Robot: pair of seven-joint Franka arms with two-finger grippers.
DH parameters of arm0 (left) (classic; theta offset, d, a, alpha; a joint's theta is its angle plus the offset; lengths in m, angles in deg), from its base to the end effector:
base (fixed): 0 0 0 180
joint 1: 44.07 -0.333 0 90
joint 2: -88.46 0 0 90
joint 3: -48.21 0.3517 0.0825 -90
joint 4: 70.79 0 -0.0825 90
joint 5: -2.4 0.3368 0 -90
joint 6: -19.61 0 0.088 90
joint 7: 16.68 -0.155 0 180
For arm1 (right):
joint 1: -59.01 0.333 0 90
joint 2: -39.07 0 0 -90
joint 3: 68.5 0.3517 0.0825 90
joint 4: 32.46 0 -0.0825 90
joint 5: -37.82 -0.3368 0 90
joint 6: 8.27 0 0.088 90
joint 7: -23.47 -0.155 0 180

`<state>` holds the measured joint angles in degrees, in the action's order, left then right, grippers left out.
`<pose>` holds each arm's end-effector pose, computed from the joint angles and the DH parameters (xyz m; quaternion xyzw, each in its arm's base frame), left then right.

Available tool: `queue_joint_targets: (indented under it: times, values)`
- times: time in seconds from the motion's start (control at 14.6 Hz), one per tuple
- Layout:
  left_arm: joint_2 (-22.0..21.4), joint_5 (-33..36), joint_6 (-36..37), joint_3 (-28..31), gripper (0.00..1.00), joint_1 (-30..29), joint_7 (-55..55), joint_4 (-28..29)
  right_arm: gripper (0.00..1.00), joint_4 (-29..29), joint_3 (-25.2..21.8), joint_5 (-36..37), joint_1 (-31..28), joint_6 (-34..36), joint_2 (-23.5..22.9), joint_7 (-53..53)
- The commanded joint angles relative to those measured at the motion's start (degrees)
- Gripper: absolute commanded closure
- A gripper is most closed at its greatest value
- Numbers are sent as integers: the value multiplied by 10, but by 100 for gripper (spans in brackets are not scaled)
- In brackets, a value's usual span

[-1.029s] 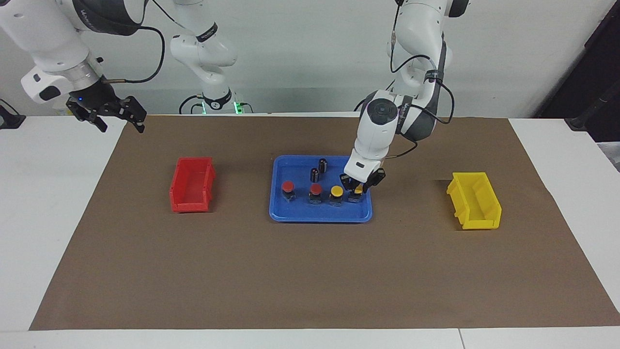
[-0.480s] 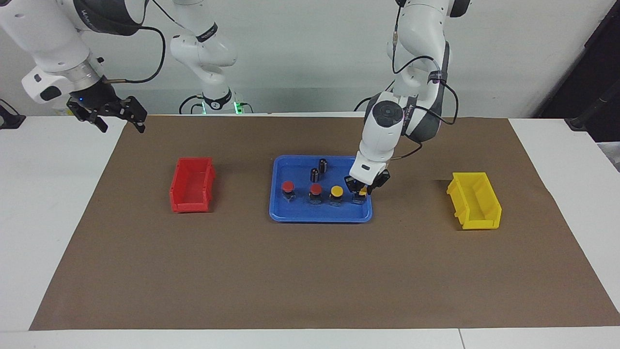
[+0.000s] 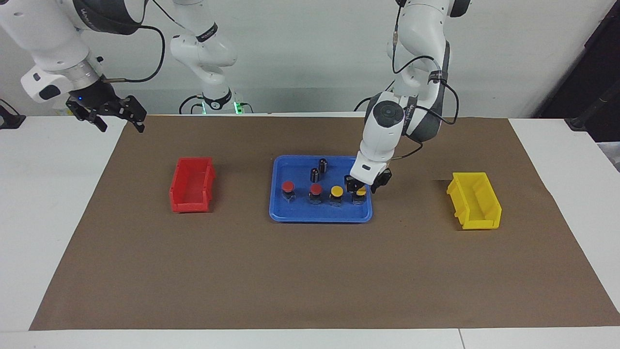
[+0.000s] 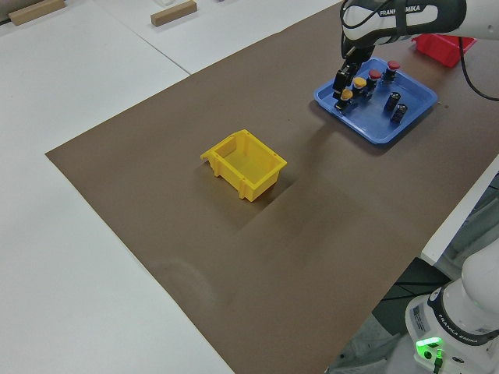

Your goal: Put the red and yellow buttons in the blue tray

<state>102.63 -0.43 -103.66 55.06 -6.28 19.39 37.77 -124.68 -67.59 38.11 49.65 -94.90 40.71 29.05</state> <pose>0.4964 -0.3066 0.3879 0.9984 0.0563 0.0014 0.0083 0.4817 -0.0723 0.6053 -0.9991 0.0251 0.0345 0.0015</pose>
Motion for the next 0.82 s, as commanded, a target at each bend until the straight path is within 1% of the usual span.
queue_joint_targets:
  times: [0.0, 0.07, 0.14, 0.27, 0.34, 0.41, 0.55, 0.62, 0.75]
  values:
    - [-25, 5, 91, 4, 0, -29, -14, -52, 0, -5, 3, 4, -5, -7, 7, 7]
    - [-39, 7, 121, 4, 0, -38, -47, -69, 0, -5, 3, 4, -5, -7, 7, 7]
    - [-44, 6, 135, 4, 0, -58, -85, -88, 0, -6, 3, 4, -4, -7, 7, 6]
    - [-45, 9, 186, 8, 0, -82, -133, -122, 0, -7, 3, 4, -2, -6, 7, 3]
    - [-62, 12, 213, 21, 0, -100, -176, -128, 0, -9, 3, 3, -2, -5, 8, 1]
    - [-82, 12, 227, 25, 0, -112, -194, -126, 0, -9, 3, 3, -3, -6, 8, 1]
    - [-115, 13, 251, 32, 0, -155, -216, -126, 0, -10, 3, 3, -5, -6, 9, 2]
    - [-127, 12, 262, 33, 0, -176, -251, -128, 0, -10, 3, 3, -5, -6, 9, 1]
    - [-136, 12, 289, 33, 0, -213, -318, -140, 0, -12, 3, 3, -4, -6, 9, 1]
